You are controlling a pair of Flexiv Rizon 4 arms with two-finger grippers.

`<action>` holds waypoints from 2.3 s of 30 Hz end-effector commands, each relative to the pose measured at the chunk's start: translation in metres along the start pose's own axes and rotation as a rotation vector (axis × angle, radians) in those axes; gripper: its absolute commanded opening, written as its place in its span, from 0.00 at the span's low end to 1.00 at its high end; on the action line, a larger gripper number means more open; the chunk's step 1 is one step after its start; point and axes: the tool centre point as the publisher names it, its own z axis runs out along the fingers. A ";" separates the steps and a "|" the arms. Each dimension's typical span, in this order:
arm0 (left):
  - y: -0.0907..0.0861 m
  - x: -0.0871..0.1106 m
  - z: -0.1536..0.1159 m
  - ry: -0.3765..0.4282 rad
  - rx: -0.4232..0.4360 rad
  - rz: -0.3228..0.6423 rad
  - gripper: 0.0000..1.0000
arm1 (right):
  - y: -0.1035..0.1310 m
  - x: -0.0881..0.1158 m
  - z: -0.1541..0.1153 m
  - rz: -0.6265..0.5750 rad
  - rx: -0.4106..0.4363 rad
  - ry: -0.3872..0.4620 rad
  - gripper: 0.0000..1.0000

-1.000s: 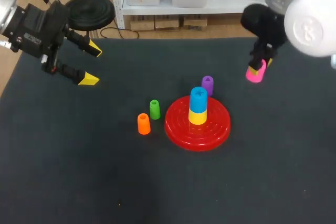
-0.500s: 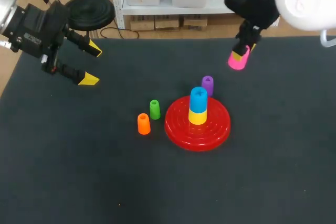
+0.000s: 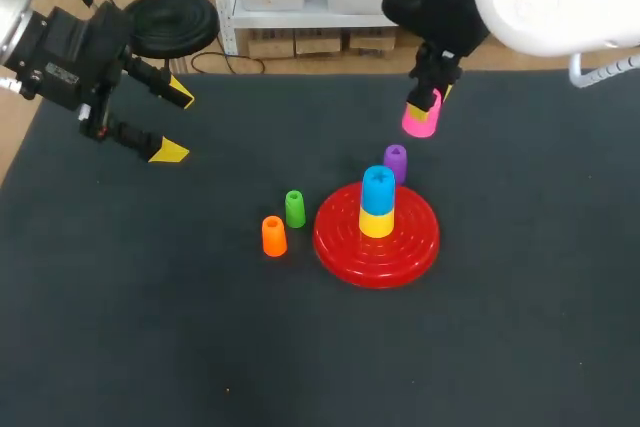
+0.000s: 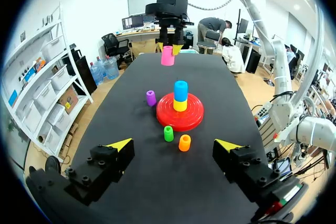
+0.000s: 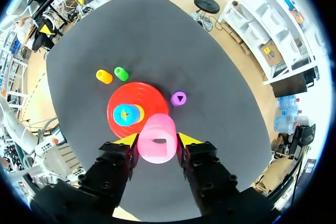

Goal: Pick up and stack the cylinders on the red base in this order: pink,purple,orange,green

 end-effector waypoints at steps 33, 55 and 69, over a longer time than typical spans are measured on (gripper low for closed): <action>-0.001 0.000 0.000 0.000 -0.003 0.001 1.00 | 0.059 -0.004 0.031 -0.147 -0.079 0.091 0.00; -0.001 0.000 0.000 0.000 -0.003 0.001 1.00 | 0.052 -0.014 0.041 -0.171 -0.101 0.124 0.00; -0.001 0.000 0.000 0.000 -0.003 0.001 1.00 | 0.052 -0.012 0.047 -0.181 -0.094 0.148 0.00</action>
